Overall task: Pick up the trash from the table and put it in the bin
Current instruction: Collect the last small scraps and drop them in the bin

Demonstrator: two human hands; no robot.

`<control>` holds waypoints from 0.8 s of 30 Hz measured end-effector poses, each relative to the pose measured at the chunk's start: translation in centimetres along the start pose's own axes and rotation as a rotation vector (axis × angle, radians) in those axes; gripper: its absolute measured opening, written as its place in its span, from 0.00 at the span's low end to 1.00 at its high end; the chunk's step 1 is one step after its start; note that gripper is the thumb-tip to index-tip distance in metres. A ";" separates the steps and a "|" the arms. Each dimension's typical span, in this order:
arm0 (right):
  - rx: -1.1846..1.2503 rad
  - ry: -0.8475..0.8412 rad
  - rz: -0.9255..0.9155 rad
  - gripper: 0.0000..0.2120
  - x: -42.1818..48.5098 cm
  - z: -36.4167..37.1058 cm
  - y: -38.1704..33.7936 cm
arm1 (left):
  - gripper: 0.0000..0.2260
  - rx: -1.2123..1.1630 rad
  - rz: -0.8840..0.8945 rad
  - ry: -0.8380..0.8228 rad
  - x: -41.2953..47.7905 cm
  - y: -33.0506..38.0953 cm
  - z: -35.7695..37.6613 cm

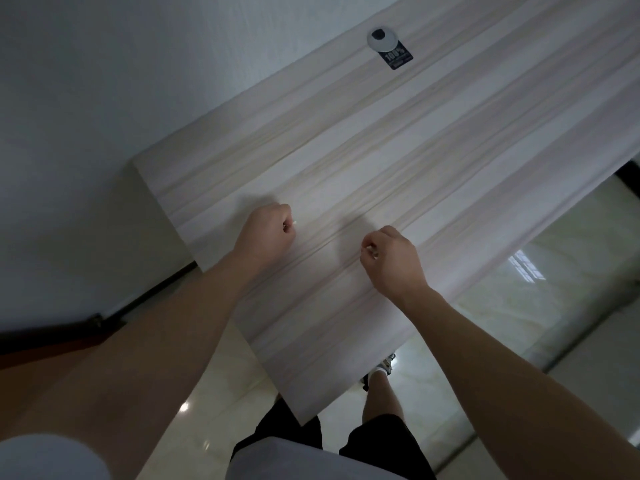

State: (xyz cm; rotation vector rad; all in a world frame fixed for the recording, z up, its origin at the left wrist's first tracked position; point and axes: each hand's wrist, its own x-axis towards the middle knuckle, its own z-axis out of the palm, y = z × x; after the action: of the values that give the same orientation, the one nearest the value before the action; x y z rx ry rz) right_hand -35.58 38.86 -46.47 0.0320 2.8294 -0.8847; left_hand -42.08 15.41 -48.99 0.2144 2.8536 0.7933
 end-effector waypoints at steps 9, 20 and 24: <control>-0.003 0.024 -0.063 0.05 0.4 -4.2 -0.1 | 0.05 0.018 0.071 0.131 -0.6 3.2 -3.2; 0.005 0.058 -0.227 0.03 0.2 -13.6 6.6 | 0.05 0.089 0.049 0.230 -1.4 16.4 -2.2; 0.006 0.072 -0.191 0.04 -0.3 -19.3 10.4 | 0.06 0.113 0.061 0.241 -0.9 23.1 -1.6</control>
State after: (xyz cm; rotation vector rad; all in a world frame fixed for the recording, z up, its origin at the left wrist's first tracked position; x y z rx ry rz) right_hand -37.64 58.41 -36.72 -0.2139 2.9345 -0.9483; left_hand -39.38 34.06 -35.42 0.2357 3.1368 0.7137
